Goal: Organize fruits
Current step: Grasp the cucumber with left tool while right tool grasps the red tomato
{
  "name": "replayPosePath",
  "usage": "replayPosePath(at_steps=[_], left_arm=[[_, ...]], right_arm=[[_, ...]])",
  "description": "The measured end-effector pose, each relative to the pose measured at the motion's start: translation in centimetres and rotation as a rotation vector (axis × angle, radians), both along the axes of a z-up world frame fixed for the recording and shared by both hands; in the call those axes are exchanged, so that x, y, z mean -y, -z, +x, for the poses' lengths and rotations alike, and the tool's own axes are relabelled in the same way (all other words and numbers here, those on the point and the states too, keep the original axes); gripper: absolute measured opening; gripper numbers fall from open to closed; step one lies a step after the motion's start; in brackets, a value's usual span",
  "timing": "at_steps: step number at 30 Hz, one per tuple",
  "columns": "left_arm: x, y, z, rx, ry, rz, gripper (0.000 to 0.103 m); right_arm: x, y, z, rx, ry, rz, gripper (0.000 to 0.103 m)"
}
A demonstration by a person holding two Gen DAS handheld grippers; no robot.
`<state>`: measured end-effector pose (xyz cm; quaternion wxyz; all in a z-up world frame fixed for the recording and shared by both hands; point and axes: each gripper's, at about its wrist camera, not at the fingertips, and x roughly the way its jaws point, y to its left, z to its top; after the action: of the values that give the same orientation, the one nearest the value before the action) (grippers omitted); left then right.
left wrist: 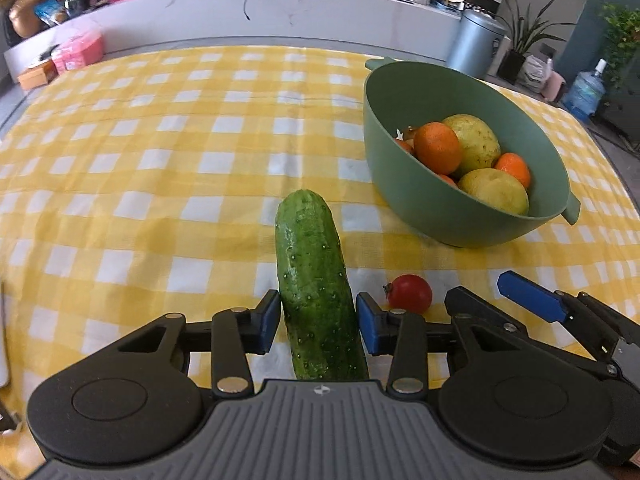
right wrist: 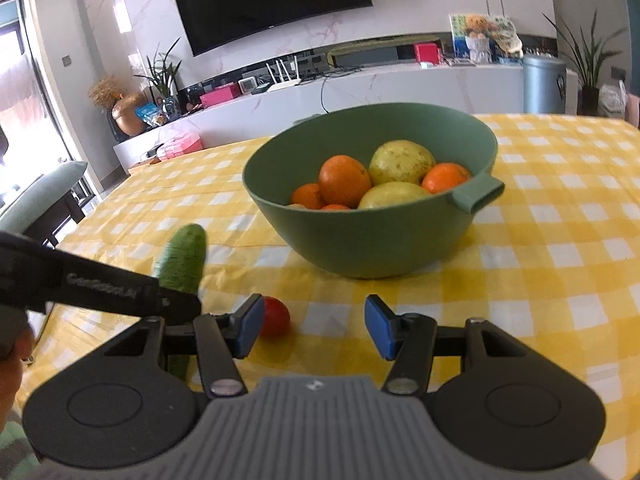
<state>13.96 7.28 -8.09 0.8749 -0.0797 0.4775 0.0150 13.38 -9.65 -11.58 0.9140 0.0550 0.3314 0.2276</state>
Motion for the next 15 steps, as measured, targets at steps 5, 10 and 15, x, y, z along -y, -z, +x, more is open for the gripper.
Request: replayPosePath(at_steps=[5, 10, 15], left_arm=[[-0.4, 1.0, -0.2, 0.016, 0.016, -0.030, 0.046], [-0.6, 1.2, -0.6, 0.036, 0.030, -0.028, 0.047], [-0.7, 1.3, -0.9, 0.053, 0.029, -0.037, 0.048]], right_arm=[[-0.6, -0.1, -0.3, 0.034, -0.016, -0.035, 0.053], [-1.3, -0.2, -0.6, 0.061, -0.039, -0.076, 0.053], [-2.3, 0.0, -1.1, 0.100, -0.085, -0.133, 0.052]])
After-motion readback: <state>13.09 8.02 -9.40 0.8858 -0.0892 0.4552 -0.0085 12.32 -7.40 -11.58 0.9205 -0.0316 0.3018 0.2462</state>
